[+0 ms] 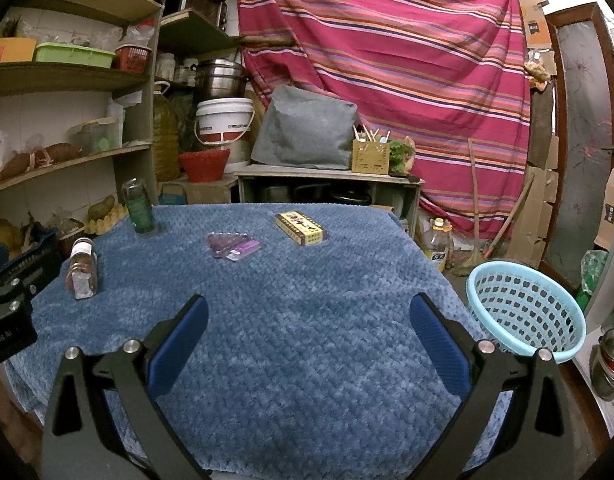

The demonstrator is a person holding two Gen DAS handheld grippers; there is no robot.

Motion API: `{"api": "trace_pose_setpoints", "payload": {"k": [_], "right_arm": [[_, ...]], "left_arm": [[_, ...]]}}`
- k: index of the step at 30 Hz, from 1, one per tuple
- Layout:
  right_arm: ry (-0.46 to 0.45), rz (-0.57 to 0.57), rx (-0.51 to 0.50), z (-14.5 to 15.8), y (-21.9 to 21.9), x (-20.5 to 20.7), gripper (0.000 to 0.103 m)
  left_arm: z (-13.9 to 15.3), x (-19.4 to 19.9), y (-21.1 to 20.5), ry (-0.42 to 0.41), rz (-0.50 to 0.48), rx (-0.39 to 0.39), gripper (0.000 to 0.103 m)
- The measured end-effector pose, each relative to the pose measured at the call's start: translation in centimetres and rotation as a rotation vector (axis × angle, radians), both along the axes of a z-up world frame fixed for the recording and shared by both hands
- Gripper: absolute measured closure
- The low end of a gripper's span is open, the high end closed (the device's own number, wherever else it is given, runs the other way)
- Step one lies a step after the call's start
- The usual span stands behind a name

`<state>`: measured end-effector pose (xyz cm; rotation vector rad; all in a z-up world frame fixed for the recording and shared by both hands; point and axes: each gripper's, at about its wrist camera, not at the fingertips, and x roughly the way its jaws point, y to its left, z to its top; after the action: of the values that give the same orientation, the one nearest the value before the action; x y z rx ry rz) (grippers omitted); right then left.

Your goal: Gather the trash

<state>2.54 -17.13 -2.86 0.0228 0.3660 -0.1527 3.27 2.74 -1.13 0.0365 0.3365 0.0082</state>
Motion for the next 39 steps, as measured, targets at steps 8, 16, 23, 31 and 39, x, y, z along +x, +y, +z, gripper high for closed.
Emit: {"api": "trace_pose_setpoints", "payload": {"k": [8, 16, 23, 31, 39], "right_arm": [[-0.003, 0.003, -0.002, 0.19, -0.06, 0.17, 0.005], [0.0, 0.008, -0.006, 0.08, 0.2, 0.34, 0.005], [0.001, 0.009, -0.013, -0.01, 0.36, 0.74, 0.005], [0.002, 0.012, -0.009, -0.08, 0.36, 0.8, 0.005], [0.003, 0.009, -0.009, -0.07, 0.37, 0.8, 0.005]], "left_arm": [[0.06, 0.0, 0.16, -0.004, 0.0, 0.002, 0.005], [0.21, -0.04, 0.22, 0.0, -0.003, -0.004, 0.005], [0.28, 0.02, 0.25, -0.001, -0.005, -0.008, 0.005], [0.35, 0.2, 0.18, -0.001, -0.005, -0.01, 0.005], [0.33, 0.49, 0.15, 0.005, -0.005, -0.007, 0.005]]}}
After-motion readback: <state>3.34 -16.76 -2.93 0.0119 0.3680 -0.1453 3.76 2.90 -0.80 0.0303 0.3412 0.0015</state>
